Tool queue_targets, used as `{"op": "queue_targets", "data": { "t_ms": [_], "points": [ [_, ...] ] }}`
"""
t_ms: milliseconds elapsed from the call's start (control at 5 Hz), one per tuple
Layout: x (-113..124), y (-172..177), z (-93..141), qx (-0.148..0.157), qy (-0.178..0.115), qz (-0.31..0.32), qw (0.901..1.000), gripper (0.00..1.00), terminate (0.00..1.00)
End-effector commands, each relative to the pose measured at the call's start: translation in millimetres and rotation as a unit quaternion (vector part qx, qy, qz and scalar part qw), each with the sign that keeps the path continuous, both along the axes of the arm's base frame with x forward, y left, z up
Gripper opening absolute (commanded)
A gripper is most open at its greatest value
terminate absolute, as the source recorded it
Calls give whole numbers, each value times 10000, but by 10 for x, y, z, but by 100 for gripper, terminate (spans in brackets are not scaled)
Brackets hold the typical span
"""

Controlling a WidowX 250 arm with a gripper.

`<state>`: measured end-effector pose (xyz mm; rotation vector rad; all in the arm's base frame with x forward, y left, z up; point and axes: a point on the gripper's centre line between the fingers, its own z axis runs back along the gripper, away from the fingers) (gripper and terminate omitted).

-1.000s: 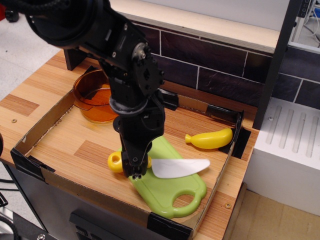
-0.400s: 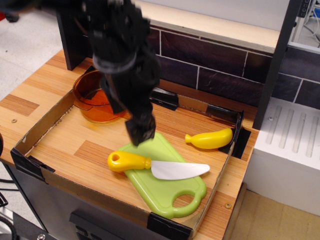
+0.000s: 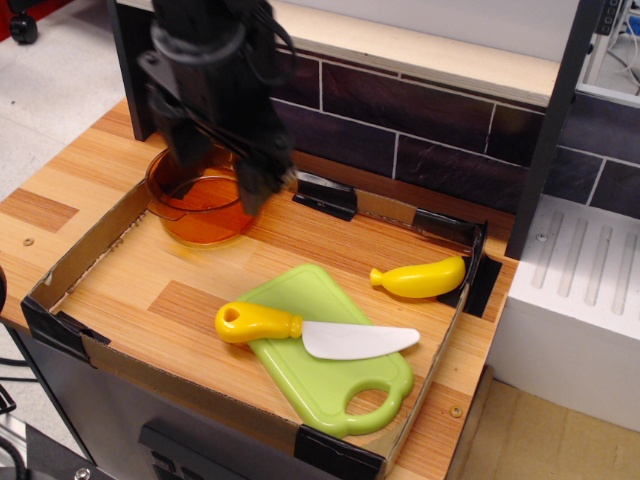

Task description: Put knife on cutting board

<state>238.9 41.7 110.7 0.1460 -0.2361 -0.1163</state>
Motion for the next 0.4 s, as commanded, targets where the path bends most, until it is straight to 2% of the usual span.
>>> {"op": "queue_targets", "data": {
  "t_ms": [0, 200],
  "points": [
    [7, 103, 118, 21, -164, 36, 9999, 100, 0],
    [7, 103, 118, 21, -164, 36, 9999, 100, 100]
  ]
}}
